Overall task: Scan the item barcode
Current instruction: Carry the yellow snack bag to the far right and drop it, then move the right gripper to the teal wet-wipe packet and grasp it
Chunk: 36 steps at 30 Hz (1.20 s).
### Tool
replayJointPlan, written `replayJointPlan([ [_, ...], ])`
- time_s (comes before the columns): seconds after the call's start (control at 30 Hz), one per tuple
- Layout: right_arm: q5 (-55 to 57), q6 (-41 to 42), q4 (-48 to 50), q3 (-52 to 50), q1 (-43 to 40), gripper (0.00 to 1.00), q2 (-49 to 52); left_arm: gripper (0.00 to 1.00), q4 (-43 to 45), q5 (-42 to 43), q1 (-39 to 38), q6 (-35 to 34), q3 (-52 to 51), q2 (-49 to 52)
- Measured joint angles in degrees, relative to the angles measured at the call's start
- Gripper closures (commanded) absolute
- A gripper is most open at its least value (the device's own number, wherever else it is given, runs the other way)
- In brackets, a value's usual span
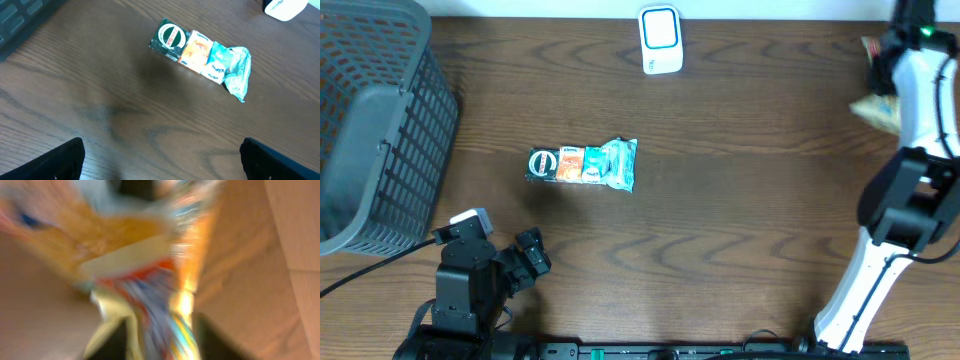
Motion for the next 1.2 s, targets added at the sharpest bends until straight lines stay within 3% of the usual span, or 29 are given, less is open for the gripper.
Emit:
replayJointPlan([
  [0.03,0.0,0.2,-0.7,-0.6,-1.1,0.25,0.0,0.03,0.0,0.0,0.0,0.0,0.0,0.0],
  [0.07,0.0,0.6,-1.4,-1.3,-2.3,0.11,0.0,0.02,0.0,0.0,0.0,0.0,0.0,0.0],
  [0.13,-0.2,1.4,-2.5,-1.9,-4.0,0.05,0.0,0.02,0.0,0.0,0.0,0.0,0.0,0.0],
  [0.27,-2.1,2.2,-2.9,-1.9,-5.2,0.05,-0.3,0.02,0.0,0.0,0.0,0.0,0.0,0.0],
  [0.4,-10.9,2.4,-2.3,-2.1,-4.2,0.06,-2.5,0.03,0.0,0.0,0.0,0.0,0.0,0.0],
  [0.7,-53.7,2.6,-4.1,-2.1,2.6,0.04,-10.8,0.02,0.0,0.0,0.0,0.0,0.0,0.0],
  [0.83,-65.8,2.6,-6.0,-3.3,8.2,0.01,-10.7,0.02,0.0,0.0,0.0,0.0,0.0,0.0],
  [0.97,-67.6,2.8,-6.7,-5.9,15.2,0.01,-10.7,0.02,0.0,0.0,0.0,0.0,0.0,0.0],
  [1.2,-60.3,2.9,-5.4,-11.6,26.9,0.03,-10.7,0.02,0.0,0.0,0.0,0.0,0.0,0.0],
])
